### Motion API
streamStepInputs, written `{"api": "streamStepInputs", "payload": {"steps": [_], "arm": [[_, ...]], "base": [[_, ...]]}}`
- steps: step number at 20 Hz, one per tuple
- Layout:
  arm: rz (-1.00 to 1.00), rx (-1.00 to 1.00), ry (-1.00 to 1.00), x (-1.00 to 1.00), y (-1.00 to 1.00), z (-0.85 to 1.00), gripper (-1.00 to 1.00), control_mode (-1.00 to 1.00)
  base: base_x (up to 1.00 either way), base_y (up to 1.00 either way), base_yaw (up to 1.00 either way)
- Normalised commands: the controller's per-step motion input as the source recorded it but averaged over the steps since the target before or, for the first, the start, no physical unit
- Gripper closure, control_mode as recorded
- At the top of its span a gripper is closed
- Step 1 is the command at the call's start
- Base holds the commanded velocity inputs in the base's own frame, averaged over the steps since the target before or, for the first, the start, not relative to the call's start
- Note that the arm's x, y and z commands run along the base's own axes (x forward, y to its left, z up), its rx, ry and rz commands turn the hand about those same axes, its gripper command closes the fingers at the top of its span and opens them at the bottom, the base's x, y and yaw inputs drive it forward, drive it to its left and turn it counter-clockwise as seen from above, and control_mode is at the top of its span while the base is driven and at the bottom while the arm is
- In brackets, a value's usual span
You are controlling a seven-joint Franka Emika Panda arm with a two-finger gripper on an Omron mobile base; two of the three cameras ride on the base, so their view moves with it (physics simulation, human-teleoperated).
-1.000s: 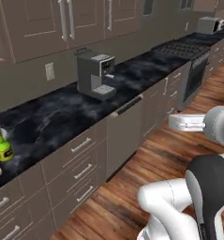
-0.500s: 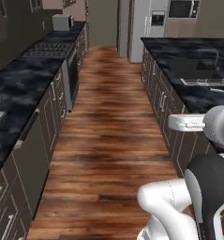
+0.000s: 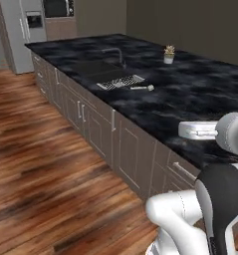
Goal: Grab the spray bottle from the cabinet, then place it next to the cutting board for sanitizing. Then grab the dish brush from the countertop next to the sink and place it next to the cutting board.
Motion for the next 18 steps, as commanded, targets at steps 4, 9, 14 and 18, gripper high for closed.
{"api": "streamStepInputs", "payload": {"steps": [4, 9, 14, 18], "arm": [[0.00, 0.00, 0.00, 0.00, 0.00, 0.00, -1.00, 1.00], [0.00, 0.00, 0.00, 0.00, 0.00, 0.00, -1.00, 1.00], [0.00, 0.00, 0.00, 0.00, 0.00, 0.00, -1.00, 1.00], [0.00, 0.00, 0.00, 0.00, 0.00, 0.00, -1.00, 1.00]], "base": [[0.64, 0.76, -0.74], [0.60, 0.98, -0.57], [0.57, 1.00, -0.55], [0.05, 1.00, -0.38]]}}
